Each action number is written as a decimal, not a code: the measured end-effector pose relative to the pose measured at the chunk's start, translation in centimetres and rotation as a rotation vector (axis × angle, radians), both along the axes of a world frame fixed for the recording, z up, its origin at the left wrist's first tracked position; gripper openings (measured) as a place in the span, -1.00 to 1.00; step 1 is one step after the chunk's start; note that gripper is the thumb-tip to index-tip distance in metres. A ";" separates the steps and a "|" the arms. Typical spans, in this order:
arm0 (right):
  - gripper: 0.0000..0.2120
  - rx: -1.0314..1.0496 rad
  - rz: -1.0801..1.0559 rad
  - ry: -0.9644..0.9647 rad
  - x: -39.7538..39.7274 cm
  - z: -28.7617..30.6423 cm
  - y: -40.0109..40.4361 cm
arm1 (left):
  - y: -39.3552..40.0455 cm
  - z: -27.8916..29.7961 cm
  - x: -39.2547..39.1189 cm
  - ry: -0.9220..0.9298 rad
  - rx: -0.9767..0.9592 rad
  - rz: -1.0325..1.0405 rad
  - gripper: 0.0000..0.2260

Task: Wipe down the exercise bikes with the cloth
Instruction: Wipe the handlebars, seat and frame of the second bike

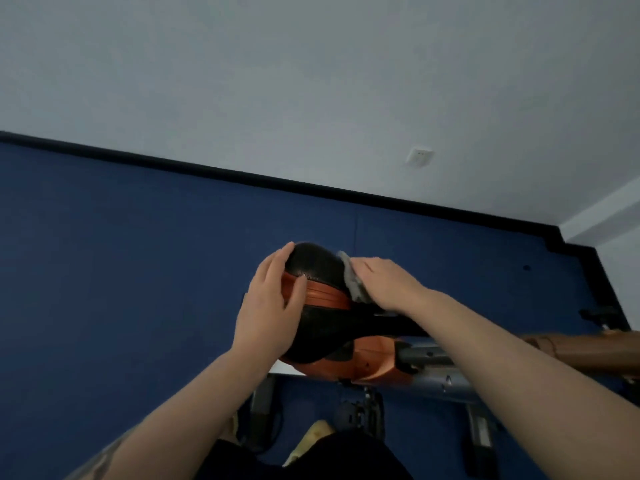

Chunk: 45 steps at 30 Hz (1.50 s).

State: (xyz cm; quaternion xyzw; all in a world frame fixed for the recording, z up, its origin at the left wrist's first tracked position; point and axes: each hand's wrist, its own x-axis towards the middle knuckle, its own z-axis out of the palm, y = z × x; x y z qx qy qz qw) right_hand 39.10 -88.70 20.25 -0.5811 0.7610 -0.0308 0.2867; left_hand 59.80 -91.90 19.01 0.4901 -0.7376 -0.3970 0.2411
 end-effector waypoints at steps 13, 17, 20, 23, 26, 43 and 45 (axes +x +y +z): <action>-0.59 -0.249 -0.062 -0.179 3.6 -0.6 -3.4 | 1.7 -1.1 1.8 0.261 0.360 0.034 -0.01; -0.47 -0.369 0.271 -0.132 2.3 0.0 -0.7 | 1.1 -1.1 2.0 0.271 0.460 0.012 -0.09; -0.57 -0.221 0.078 -0.334 1.0 -0.1 -1.5 | 0.7 -0.8 2.3 0.263 0.532 -0.001 -0.21; -0.64 -0.183 -0.072 -0.212 3.8 0.1 -4.2 | 0.6 -1.0 2.2 0.258 0.557 0.011 -0.19; -0.61 -0.395 0.273 -0.010 5.5 0.6 -3.6 | 0.8 -1.1 2.1 0.236 0.576 0.033 -0.08; -0.58 -0.237 0.252 0.098 7.9 2.1 -7.8 | 1.8 -1.2 2.7 0.236 0.694 0.076 -0.63; -0.64 -0.405 0.468 0.236 8.5 1.4 -6.3 | 1.9 -1.2 2.7 0.230 0.681 0.066 -0.61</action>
